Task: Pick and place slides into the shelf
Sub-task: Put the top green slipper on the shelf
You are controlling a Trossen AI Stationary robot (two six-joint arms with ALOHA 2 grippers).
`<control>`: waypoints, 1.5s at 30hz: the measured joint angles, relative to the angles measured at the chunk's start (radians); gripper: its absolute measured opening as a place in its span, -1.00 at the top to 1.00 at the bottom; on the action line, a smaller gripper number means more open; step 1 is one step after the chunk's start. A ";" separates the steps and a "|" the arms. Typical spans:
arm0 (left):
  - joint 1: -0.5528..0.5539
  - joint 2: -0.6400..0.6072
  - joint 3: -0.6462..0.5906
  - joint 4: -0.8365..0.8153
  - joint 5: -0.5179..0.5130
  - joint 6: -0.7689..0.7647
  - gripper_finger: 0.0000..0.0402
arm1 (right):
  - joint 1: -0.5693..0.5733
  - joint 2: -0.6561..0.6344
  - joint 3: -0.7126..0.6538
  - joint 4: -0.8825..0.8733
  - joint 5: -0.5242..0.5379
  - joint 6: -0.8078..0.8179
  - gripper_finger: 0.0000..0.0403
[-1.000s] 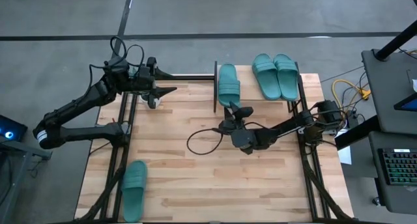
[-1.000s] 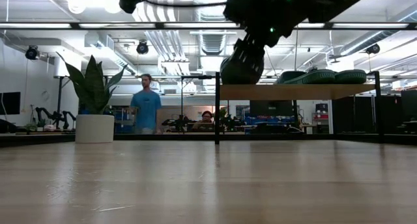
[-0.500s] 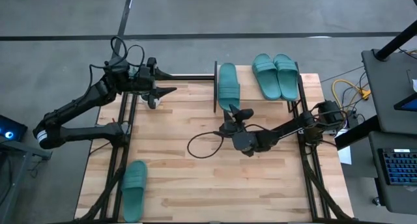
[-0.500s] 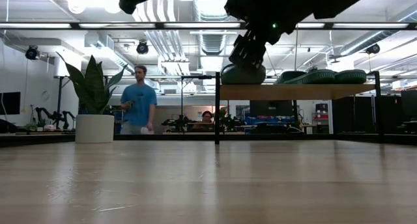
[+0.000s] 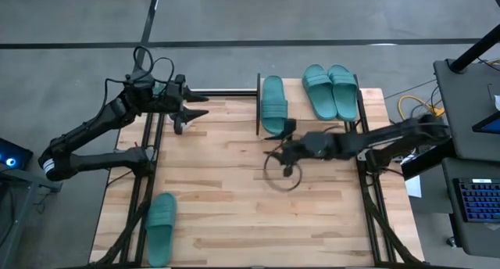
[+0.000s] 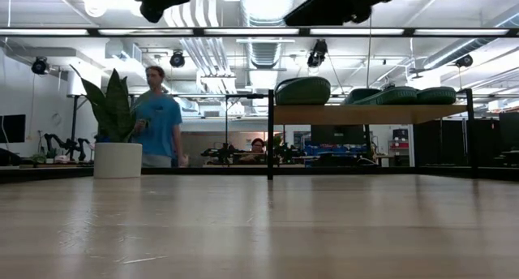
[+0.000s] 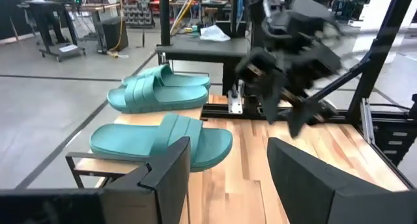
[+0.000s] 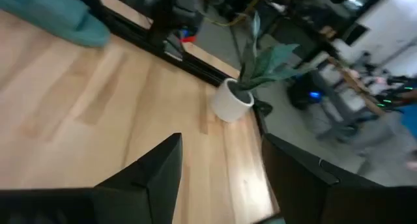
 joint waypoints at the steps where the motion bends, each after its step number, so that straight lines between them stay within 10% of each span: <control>1: 0.000 -0.004 0.000 -0.004 0.000 0.003 0.06 | -0.021 -0.032 -0.005 -0.022 -0.034 0.002 0.00; 27: 0.000 -0.003 -0.020 -0.021 -0.004 0.008 0.06 | -0.145 0.027 -0.005 -0.223 0.386 -0.298 0.00; 45: 0.000 0.022 -0.020 -0.021 -0.004 0.009 0.06 | -0.225 0.029 -0.005 -0.217 0.389 -0.313 0.26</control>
